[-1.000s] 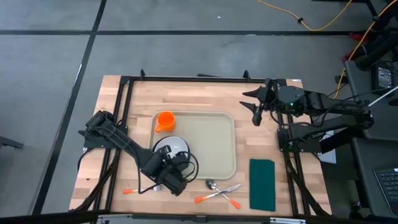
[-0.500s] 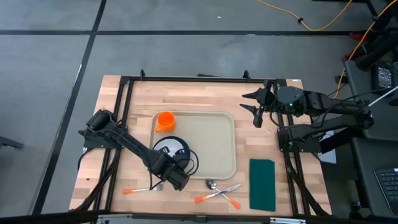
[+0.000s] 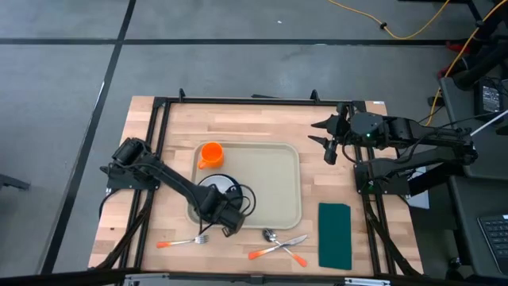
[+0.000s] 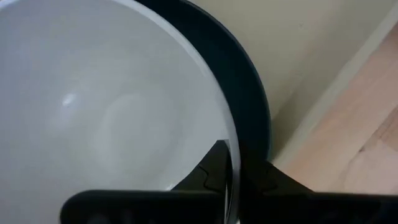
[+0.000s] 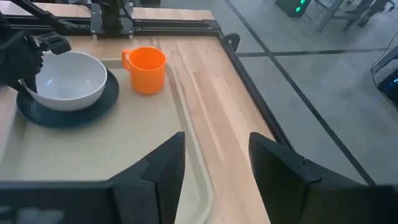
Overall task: Set up tray
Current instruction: Put the white bowl on the gray tray, then put the dark green napkin on the gray tray
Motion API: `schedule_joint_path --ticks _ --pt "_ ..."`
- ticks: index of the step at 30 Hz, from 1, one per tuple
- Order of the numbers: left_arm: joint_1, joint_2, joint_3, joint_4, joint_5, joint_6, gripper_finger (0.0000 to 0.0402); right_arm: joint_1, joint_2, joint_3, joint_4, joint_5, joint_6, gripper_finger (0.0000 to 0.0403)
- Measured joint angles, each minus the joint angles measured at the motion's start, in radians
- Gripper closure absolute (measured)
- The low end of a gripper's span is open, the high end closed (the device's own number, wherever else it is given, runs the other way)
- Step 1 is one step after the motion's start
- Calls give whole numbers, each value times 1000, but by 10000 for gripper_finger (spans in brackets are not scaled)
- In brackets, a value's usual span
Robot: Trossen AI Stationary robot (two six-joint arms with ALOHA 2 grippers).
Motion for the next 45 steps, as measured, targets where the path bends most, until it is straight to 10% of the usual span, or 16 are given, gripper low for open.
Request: schedule_joint_path --ticks 17,28,45 --pt "71 1 10 43 236 39 235 0 0 0 -13 0 -2 221" --pt "91 2 221 -55 246 96 218 0 0 -34 -16 -24 29 221" --pt "94 1 620 -433 -146 377 222 82 0 -40 -16 -224 274 221"
